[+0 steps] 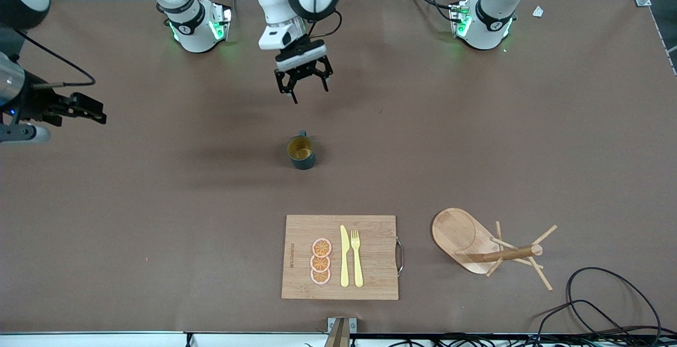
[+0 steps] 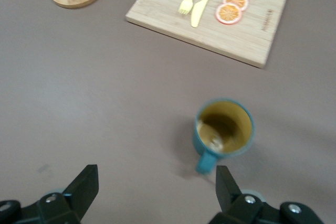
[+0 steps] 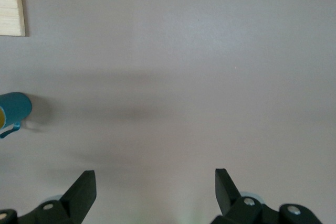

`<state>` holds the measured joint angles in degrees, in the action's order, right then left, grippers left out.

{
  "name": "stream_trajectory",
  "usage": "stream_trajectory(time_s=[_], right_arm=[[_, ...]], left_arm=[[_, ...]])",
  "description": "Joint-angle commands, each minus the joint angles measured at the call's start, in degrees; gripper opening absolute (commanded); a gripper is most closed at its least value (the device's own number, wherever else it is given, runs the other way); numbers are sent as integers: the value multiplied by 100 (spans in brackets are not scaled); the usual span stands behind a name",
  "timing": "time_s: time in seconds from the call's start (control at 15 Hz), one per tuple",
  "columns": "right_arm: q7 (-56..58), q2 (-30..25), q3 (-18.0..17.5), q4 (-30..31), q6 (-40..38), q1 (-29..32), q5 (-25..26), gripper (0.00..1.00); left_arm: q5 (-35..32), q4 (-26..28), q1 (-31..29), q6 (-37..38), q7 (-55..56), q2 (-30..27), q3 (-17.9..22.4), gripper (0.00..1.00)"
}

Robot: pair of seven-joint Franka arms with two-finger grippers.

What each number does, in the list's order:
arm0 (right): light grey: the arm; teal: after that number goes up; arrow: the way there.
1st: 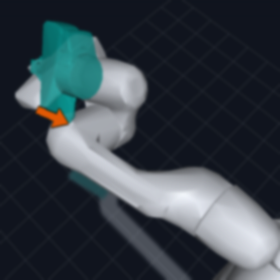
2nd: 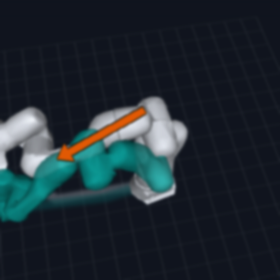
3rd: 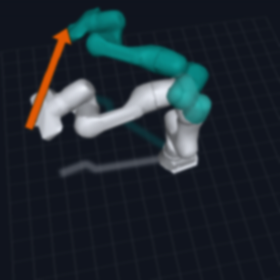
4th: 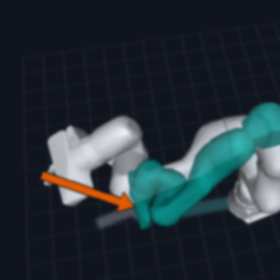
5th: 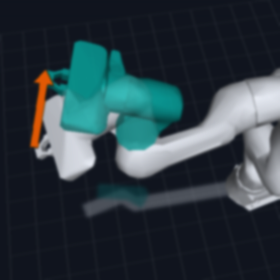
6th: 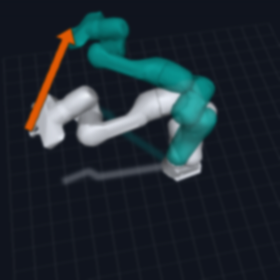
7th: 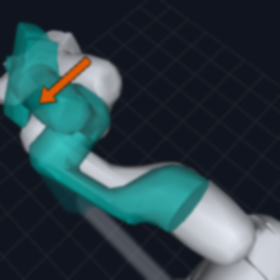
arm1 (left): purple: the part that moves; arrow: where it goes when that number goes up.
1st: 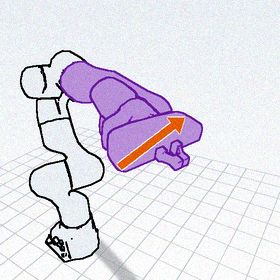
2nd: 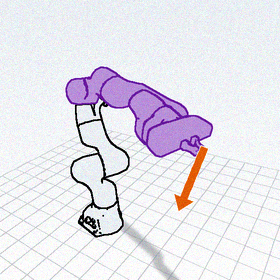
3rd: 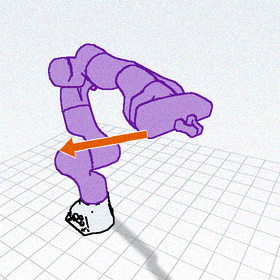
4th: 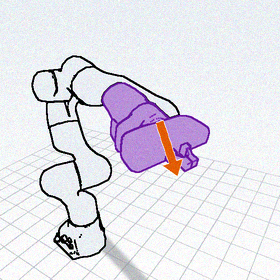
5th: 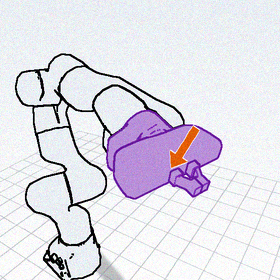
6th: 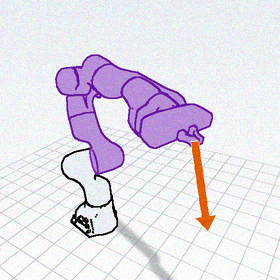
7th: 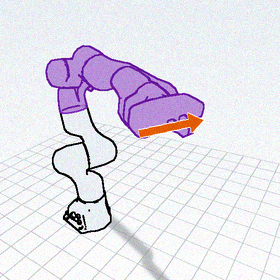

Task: Transfer cup from left to right arm and place
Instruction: 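Reach the right gripper to the mug while the left gripper withdraws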

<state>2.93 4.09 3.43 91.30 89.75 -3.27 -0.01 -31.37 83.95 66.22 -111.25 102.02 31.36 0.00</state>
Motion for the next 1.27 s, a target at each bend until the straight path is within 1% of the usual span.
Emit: stream_trajectory(time_s=[0.0, 0.13, 0.33, 0.47, 0.53, 0.67, 0.8, 1.0, 1.14, 1.2], right_arm=[[-99, 13, -1, 28, -1, -226, 19, 100], [-939, 118, -1, 107, 16, -489, 1, 100], [-1636, 268, -1, 256, 226, -789, -358, 100], [-2154, 259, -1, 642, 665, -929, -753, 100], [-2470, 242, -1, 870, 963, -1113, -833, 100], [-3058, 224, -1, 1292, 1456, -1464, -843, 100], [-3674, 233, -1, 1539, 1825, -1877, -851, 100], [-4518, 294, -1, 1978, 2747, -2501, -843, 100], [-4600, 504, -1, 2076, 3135, -2766, -843, 100], [-4626, 618, -1, 2076, 3250, -2863, -843, 100]], left_arm=[[551, -35, -616, 147, -882, -235, -53, 99], [684, -167, -1047, 331, -1367, -244, -61, 99], [869, -247, -1636, 472, -1886, -419, -61, 99], [1122, -238, -2041, 481, -2342, -639, -70, 99], [1228, -247, -2260, 481, -2658, -727, -70, 100], [1282, -238, -2604, 490, -3308, -920, -70, 100], [1369, -247, -2920, 543, -3880, -1052, -70, 100], [1467, -238, -3237, 595, -4435, -1246, -61, 100], [1493, -247, -3501, 701, -4768, -1299, -88, 100], [1528, -238, -3536, 814, -4962, -1403, -62, 100]])
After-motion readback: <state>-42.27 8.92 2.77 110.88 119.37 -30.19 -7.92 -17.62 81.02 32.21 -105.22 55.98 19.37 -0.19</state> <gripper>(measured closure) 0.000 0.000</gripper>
